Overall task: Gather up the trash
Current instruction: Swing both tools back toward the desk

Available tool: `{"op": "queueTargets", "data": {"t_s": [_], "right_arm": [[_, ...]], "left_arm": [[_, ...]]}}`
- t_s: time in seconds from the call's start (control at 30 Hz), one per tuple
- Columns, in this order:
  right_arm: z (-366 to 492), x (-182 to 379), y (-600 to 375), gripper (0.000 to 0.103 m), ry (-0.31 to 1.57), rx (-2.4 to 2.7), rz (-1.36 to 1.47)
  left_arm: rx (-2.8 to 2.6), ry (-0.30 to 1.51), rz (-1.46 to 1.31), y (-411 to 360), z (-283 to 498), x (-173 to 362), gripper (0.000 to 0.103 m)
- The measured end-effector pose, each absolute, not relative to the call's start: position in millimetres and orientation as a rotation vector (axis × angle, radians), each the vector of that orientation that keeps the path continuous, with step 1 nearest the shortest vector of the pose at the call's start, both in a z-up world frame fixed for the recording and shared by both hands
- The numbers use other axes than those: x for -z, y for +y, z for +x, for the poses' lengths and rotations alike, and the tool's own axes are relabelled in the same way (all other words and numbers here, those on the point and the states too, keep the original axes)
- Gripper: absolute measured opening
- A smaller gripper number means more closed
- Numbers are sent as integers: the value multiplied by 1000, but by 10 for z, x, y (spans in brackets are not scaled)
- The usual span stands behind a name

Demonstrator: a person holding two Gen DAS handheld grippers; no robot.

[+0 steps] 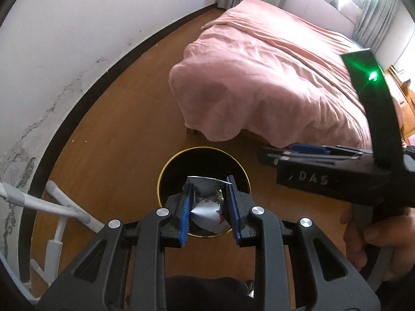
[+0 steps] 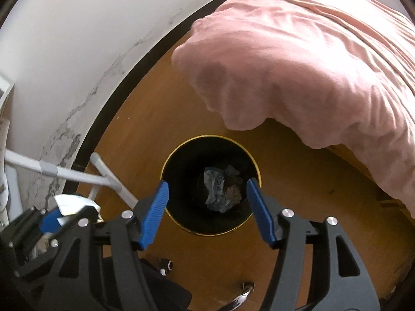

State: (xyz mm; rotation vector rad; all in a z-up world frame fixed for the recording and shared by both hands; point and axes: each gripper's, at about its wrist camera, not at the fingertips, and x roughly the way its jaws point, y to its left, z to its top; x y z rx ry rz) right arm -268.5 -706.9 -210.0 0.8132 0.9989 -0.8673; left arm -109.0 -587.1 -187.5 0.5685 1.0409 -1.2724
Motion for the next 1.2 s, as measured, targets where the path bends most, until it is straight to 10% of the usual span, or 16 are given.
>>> {"op": "queueTargets", "data": {"t_s": [0.3,0.63,1.2], "right_arm": [[-3028,2002,-7231,63,890,986,892],[-2992,1884,-7144,65,868,941,869],[-1356,506,-5494,71,748,440,494]], "left_arm": [[1300,1015,643,-6080,-1244,1973,65],[1307,933,613,-5868,-1283,1568,84],[940,743,346,-3246,11,51,93]]}}
